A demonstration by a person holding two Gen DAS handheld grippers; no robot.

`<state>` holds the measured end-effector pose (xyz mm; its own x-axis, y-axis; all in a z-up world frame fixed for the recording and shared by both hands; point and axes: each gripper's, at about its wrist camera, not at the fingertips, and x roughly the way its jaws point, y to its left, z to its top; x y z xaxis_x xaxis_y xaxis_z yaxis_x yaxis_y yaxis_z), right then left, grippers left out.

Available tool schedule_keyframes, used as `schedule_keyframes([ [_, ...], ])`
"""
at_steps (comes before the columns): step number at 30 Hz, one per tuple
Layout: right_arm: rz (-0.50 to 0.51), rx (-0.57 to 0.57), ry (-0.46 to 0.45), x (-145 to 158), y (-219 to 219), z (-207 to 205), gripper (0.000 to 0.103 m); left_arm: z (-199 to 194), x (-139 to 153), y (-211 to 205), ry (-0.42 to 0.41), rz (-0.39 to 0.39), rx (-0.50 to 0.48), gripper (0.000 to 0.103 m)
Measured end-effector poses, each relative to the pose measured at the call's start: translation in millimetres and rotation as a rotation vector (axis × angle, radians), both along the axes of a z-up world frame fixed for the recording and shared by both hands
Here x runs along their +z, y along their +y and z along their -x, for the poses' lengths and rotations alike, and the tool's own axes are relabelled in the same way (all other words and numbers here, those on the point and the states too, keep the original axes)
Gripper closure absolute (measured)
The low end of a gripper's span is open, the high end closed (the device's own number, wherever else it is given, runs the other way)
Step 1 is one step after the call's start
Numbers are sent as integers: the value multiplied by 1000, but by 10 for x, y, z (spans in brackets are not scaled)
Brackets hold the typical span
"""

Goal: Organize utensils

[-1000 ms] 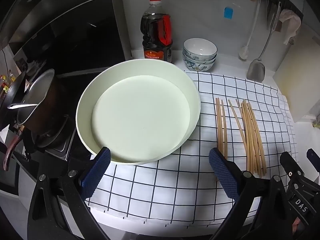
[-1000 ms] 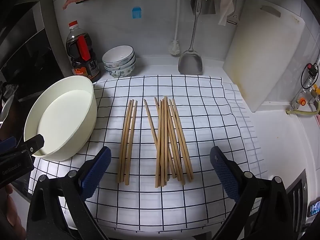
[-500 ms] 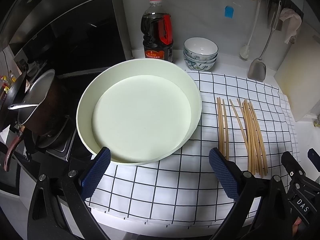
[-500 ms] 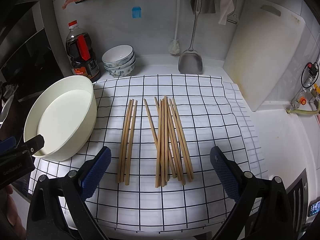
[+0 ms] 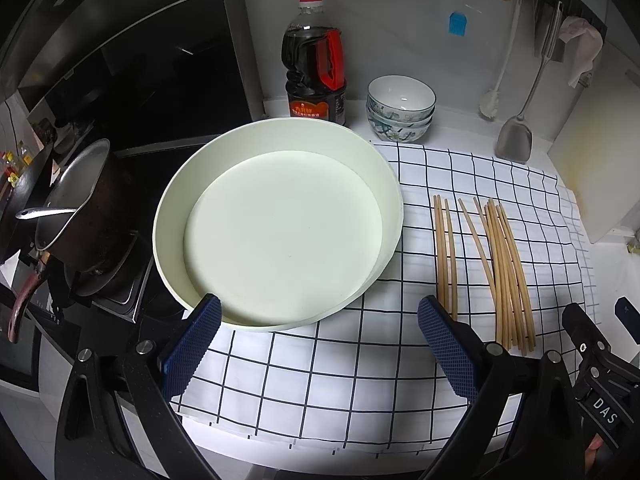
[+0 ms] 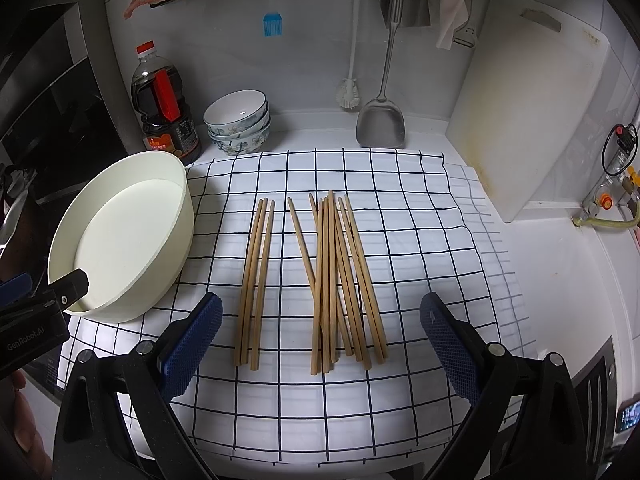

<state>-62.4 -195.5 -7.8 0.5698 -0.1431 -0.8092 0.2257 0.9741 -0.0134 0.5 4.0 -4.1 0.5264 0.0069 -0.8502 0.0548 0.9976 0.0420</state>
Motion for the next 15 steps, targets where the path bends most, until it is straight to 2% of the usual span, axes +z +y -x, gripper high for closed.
schedule_keyframes([
  [15, -1, -1, 0, 40, -12, -2, 8, -3, 4, 1, 0, -1, -1, 6],
])
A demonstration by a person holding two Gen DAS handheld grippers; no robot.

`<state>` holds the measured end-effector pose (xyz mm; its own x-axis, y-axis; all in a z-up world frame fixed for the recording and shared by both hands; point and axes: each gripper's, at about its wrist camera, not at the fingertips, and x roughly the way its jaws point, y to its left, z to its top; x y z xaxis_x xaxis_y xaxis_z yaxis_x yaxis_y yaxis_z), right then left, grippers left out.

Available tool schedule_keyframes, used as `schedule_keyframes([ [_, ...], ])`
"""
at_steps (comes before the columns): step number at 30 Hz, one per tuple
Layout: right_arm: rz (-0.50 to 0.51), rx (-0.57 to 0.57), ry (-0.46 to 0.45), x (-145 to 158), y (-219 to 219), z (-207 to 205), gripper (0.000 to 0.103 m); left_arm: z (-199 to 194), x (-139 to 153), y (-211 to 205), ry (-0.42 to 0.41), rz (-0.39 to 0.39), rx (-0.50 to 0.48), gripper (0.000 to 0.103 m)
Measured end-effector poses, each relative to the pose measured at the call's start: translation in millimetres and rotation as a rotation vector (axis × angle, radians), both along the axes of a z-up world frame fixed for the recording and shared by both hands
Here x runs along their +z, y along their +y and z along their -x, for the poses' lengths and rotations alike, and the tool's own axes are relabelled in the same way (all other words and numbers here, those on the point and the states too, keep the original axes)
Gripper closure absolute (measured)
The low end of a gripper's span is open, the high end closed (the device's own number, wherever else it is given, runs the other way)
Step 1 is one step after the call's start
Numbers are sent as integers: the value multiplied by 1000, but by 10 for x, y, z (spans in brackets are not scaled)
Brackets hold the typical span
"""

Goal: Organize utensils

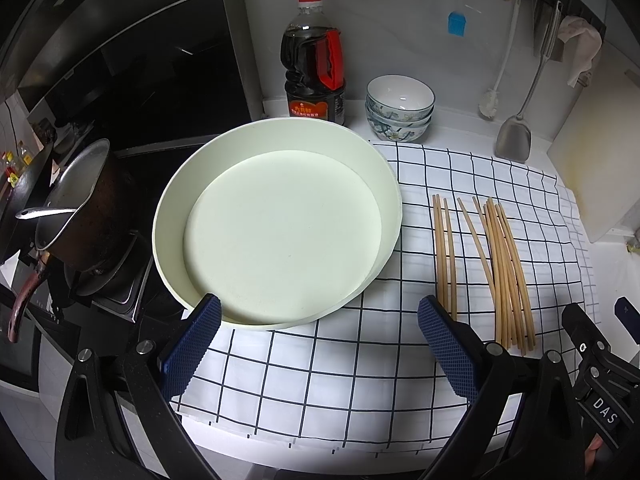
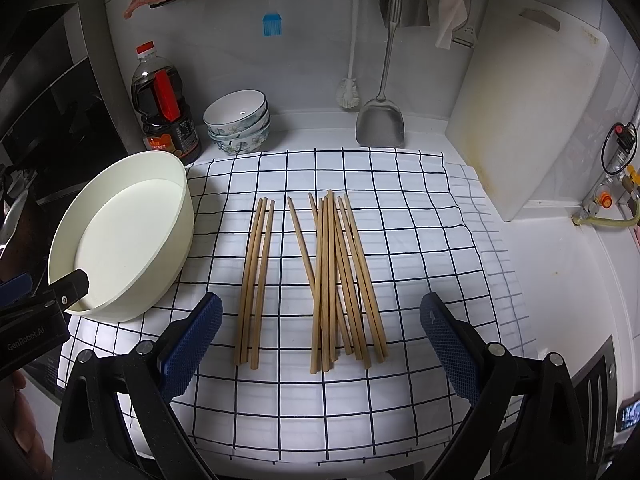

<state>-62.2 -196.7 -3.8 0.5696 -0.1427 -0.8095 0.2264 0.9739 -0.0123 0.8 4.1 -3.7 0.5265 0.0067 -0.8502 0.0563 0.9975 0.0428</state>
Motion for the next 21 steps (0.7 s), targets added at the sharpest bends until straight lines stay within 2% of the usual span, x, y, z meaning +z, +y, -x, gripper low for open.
schedule_keyframes([
  [21, -1, -1, 0, 17, -7, -2, 8, 4, 0, -5, 0, 0, 0, 6],
])
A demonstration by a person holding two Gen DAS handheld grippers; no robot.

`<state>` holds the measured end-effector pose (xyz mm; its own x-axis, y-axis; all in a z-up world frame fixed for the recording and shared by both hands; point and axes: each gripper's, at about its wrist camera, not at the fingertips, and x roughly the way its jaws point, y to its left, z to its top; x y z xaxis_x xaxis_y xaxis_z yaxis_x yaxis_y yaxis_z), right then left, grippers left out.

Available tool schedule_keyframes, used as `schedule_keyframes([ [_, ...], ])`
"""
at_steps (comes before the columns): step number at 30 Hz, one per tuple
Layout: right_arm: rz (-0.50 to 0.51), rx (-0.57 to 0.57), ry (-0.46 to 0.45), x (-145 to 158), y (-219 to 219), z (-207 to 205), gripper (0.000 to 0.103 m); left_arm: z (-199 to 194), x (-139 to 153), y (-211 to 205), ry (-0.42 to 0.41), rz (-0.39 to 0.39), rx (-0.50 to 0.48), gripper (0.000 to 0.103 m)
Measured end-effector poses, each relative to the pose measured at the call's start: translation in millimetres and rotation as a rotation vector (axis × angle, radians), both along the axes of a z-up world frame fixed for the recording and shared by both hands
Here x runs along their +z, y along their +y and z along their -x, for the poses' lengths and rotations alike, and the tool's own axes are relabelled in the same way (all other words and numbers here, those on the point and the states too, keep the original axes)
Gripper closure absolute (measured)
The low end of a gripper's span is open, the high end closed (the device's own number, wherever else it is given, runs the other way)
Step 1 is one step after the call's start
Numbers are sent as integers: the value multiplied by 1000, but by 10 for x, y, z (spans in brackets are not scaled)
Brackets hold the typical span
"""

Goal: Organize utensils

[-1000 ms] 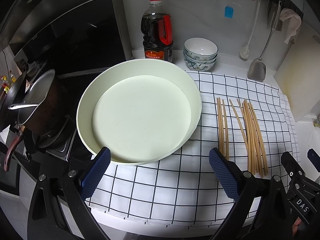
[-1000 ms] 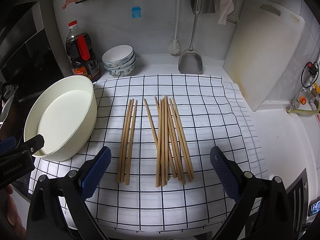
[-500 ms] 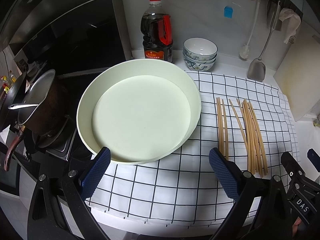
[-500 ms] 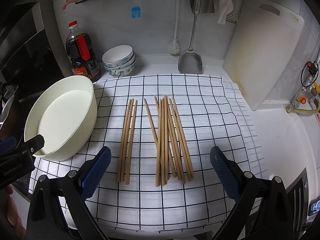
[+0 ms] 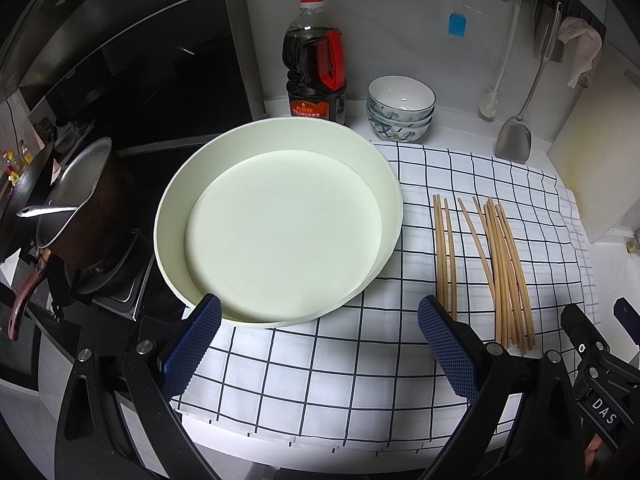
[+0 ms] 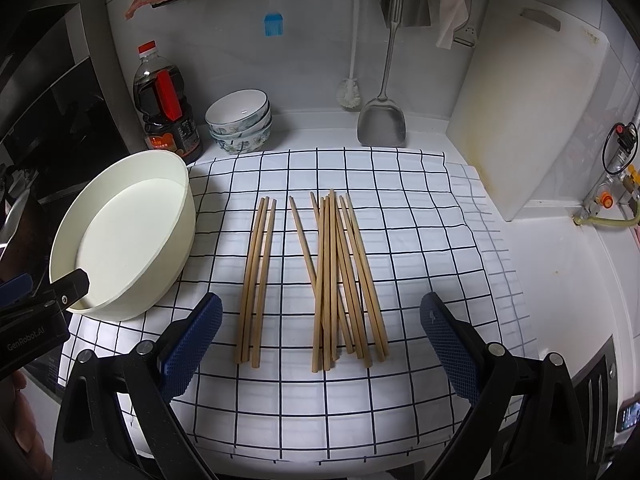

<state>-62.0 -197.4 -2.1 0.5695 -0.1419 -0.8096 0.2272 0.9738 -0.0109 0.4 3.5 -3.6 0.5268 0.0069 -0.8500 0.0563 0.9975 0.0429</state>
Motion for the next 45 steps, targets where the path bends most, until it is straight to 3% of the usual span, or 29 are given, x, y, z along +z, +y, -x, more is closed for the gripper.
schedule_keyframes([
  [12, -6, 4, 3, -17, -15, 12, 8, 9, -12, -5, 3, -1, -3, 6],
  [22, -41, -18, 24, -159, -262, 68, 8, 30, -201, -238, 40, 5, -51, 6],
  [28, -80, 3, 39, -402, -545, 114, 8, 18, -456, -543, 76, 14, -130, 6],
  [31, -105, 16, 29, -539, -701, 131, 9, 27, -571, -662, 55, 38, -151, 6],
  [37, -65, 7, 20, -810, -974, 39, 9, -74, -886, -795, 44, 93, -125, 6],
  [45, -43, 9, 24, -1111, -1179, -225, 9, -218, -1144, -933, -5, 58, -96, 6],
])
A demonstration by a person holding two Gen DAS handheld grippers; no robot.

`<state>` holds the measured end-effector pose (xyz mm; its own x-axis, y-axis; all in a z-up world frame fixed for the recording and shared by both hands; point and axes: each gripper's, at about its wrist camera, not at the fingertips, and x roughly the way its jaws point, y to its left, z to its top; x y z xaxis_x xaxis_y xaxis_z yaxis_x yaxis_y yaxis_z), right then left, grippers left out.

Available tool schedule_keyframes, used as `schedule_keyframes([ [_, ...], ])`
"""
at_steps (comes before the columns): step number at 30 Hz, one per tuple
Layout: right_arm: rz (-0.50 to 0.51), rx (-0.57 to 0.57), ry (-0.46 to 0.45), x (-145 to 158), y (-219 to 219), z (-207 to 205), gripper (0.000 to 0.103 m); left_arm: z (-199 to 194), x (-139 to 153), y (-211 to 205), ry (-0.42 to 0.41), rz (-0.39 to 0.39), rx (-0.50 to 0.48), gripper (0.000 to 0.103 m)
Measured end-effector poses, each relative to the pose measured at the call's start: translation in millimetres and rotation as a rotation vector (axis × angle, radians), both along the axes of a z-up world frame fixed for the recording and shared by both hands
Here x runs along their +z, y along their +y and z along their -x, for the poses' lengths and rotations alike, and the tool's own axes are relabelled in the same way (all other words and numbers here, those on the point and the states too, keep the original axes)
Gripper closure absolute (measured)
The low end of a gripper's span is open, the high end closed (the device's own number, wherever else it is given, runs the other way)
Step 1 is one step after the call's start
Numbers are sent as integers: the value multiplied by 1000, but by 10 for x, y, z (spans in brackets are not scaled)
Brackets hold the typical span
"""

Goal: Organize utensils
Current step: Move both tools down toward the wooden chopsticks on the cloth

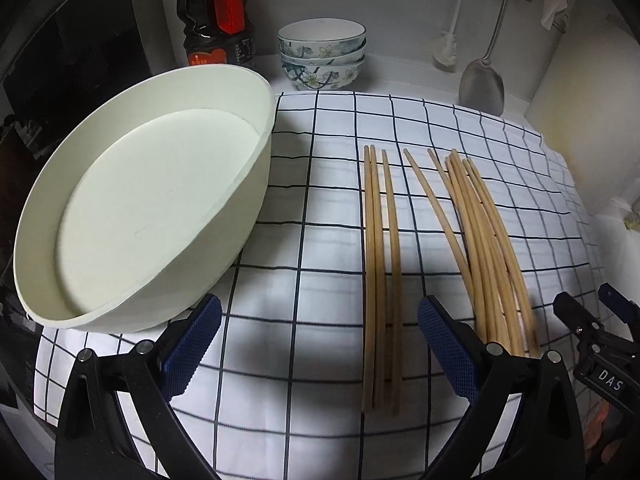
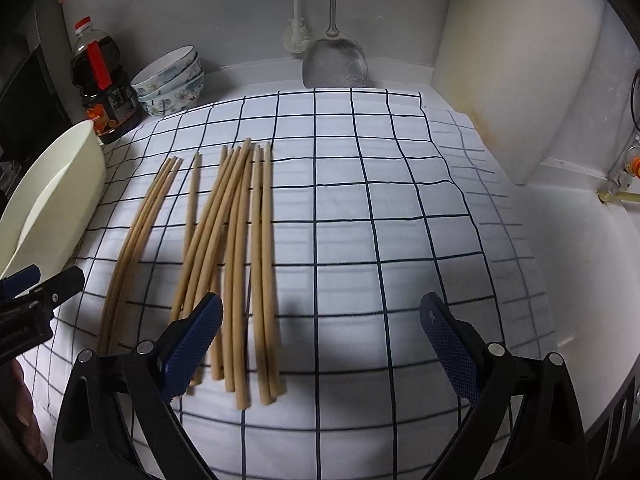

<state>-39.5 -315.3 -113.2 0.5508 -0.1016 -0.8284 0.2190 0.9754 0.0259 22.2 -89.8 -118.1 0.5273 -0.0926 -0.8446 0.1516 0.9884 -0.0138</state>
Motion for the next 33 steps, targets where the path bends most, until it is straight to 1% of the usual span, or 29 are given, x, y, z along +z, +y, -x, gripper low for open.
schedule_keyframes([
  [3, 26, -9, 13, -79, -32, -113, 9, -35, -44, -76, -29, -25, -11, 6],
  [6, 64, -10, 27, -158, -47, -200, 9, -70, -102, -125, -26, -46, -23, 6],
  [9, 90, -7, 36, -213, -69, -247, 9, -94, -142, -130, -16, -36, -20, 6],
  [14, 88, 4, 49, -275, -80, -286, 9, -126, -206, -125, -7, -41, -12, 6],
  [24, 123, 40, 71, -349, -2, -321, 9, -174, -336, -82, 18, -65, 5, 6],
  [30, 125, 43, 57, -360, 6, -312, 9, -217, -377, -84, 40, -76, 9, 8],
  [33, 124, 45, 53, -364, -5, -325, 9, -227, -384, -82, 41, -66, 12, 8],
])
